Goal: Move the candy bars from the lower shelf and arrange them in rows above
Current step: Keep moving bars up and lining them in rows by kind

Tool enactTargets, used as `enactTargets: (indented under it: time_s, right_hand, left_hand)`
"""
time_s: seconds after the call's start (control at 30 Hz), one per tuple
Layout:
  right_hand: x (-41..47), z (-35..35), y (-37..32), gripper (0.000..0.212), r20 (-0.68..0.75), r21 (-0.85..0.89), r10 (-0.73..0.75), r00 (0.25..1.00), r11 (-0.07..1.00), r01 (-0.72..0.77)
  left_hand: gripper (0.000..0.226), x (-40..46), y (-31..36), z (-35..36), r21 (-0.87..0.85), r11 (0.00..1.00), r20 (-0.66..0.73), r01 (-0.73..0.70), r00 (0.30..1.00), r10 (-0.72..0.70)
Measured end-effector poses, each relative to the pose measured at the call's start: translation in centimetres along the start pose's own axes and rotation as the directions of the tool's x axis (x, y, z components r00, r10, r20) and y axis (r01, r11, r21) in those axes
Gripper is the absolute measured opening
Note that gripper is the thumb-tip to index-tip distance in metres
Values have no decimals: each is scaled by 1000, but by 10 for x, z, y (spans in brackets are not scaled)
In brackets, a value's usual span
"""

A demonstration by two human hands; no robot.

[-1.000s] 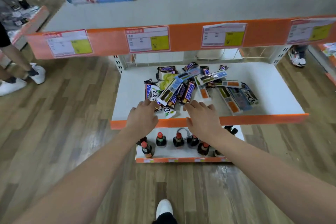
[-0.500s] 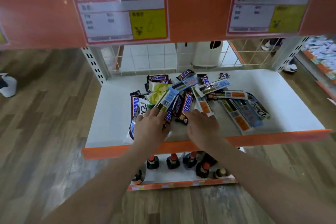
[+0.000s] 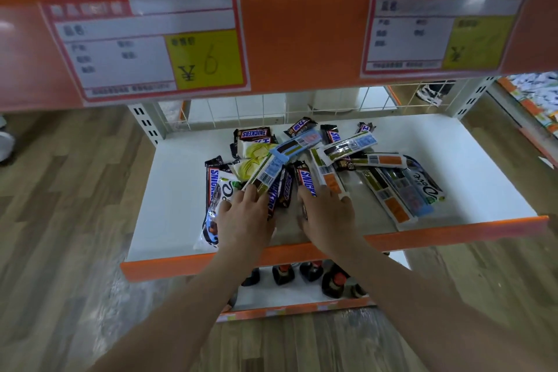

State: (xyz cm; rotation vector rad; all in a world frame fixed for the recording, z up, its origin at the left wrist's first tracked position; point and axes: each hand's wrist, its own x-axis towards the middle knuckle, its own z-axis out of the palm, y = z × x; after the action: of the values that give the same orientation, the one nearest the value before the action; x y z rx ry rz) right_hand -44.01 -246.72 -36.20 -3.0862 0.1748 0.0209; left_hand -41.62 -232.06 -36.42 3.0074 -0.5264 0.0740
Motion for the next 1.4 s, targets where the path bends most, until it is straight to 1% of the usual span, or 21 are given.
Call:
enactTargets:
  time_s: [0.1,0.17,0.23,0.3,0.4,0.47,0.6,0.7,0.83,0.87,0.93,0.97,1.03,1.07,1.1,1.13,1.17,1.2,1.23,1.33,1.4]
  right_hand:
    - [-1,-2,12,43,46,107,5,999,994,-10]
    - [0,-5,17,45,50,229,77,996,970,-87]
    - [0,-7,22,44,114,291,132,985,943,-160]
    - [-1,-8,30,39,147,231,137,980,958,-168]
    - [-5,-7,40,30,123,181,139,983,970,-160]
    - [-7,-5,44,30,102,137,130,986,980,-143]
    - [-11,-4,43,41,88,160,134,987,976,-146]
    - [-16,-3,39,52,107,151,102,989,981,-117]
    - [-18,-3,34,61,118,79,114,986,989,-124]
    - [-18,-3,32,61,117,75,127,985,988,-136]
    - [-18,-3,29,60,115,71,137,984,987,-145]
    - [-19,-3,28,60,113,71,135,984,987,-143]
    - [-20,-3,28,58,103,73,130,986,988,-138]
    - [-20,-3,28,57,96,72,130,987,988,-137]
    - [-21,-3,29,56,91,69,131,987,988,-138]
    - [-21,-2,29,55,92,65,136,986,988,-142]
    - [-22,-2,30,53,92,62,142,986,987,-148]
    - [-22,-2,30,50,92,59,146,985,987,-152]
    - [-23,-2,30,48,91,53,148,985,987,-153]
    - [-25,-1,31,45,82,36,143,986,989,-146]
    - [-24,-1,32,47,85,39,132,988,990,-136]
  left_hand:
    - [41,0,2,0,52,998,-36,-38,999,40]
    - [31,0,0,4,122,986,-78,-116,989,126]
    - [29,-1,-1,3,171,970,-96,-171,977,189]
    - [30,-3,0,0,191,960,-95,-204,970,225]
    - [33,-3,1,-6,183,956,-80,-227,966,245]
    - [34,-1,2,-7,165,961,-76,-221,969,236]
    - [33,-7,6,-4,146,963,-73,-224,969,237]
    - [28,-12,10,5,52,980,-71,-190,978,194]
    - [1,-14,12,3,-225,973,-31,-43,999,37]
    - [6,-15,13,1,-291,957,8,4,1000,-1]
    - [6,-17,15,0,-493,866,29,89,996,-86]
    - [4,-18,17,0,-622,768,41,152,986,-162]
    - [10,-19,20,2,-829,475,138,295,931,-337]
    - [11,-20,21,3,-873,329,212,359,889,-406]
    - [12,-21,20,5,-889,217,275,404,848,-453]
    - [14,-22,18,5,-886,143,327,442,812,-483]
    - [17,-23,16,7,-878,104,361,467,790,-495]
    - [20,-24,15,7,-865,112,379,490,782,-495]
    - [21,-24,14,6,-850,156,375,503,786,-492]
    - [18,-21,18,2,-780,348,308,520,804,-509]
    - [13,-20,21,0,-684,523,250,509,837,-487]
